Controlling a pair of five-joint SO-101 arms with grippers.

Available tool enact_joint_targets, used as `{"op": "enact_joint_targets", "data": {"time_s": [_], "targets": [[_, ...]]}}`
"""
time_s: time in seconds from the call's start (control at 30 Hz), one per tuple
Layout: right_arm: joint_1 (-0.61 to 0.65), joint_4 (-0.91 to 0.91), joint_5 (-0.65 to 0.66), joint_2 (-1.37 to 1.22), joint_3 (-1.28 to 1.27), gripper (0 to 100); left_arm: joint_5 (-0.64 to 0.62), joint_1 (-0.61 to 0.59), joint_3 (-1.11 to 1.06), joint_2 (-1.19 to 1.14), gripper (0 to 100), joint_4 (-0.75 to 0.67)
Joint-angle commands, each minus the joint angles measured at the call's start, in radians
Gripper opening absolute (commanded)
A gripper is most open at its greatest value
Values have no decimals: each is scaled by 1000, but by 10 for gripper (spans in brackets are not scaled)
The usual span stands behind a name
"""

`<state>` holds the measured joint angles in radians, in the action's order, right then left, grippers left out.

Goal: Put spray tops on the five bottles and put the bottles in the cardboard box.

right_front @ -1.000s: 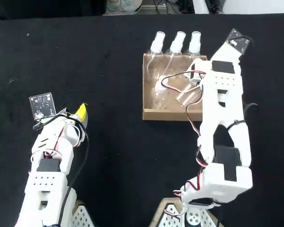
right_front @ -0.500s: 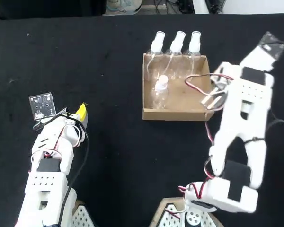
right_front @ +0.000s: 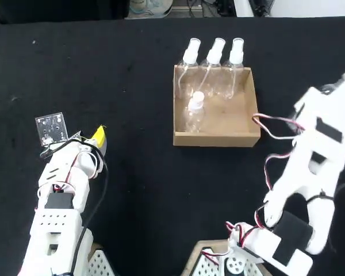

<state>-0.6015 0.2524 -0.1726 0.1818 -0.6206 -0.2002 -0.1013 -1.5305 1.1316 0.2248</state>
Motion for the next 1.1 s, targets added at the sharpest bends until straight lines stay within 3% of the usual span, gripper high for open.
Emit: {"op": "enact_joint_targets", "data": {"time_s": [0.0,0.2,0.37,0.57,0.7,0.8,1.07], "targets": [[-38,-318,9,44,-64,134,2,-4,16,15,191,-25],[-32,-772,9,-67,-173,135,2,-4,16,15,191,-25],[-34,-1031,12,-255,-171,135,2,-2,15,15,191,-25],[-31,-1327,196,-515,-156,135,2,-2,13,15,191,-25],[-31,-1522,229,-677,-156,136,2,-2,13,15,191,-25],[-23,-1608,235,-762,-156,138,2,-2,13,15,191,-25],[-11,-1619,270,-862,-156,138,2,-2,13,15,191,-25]]}}
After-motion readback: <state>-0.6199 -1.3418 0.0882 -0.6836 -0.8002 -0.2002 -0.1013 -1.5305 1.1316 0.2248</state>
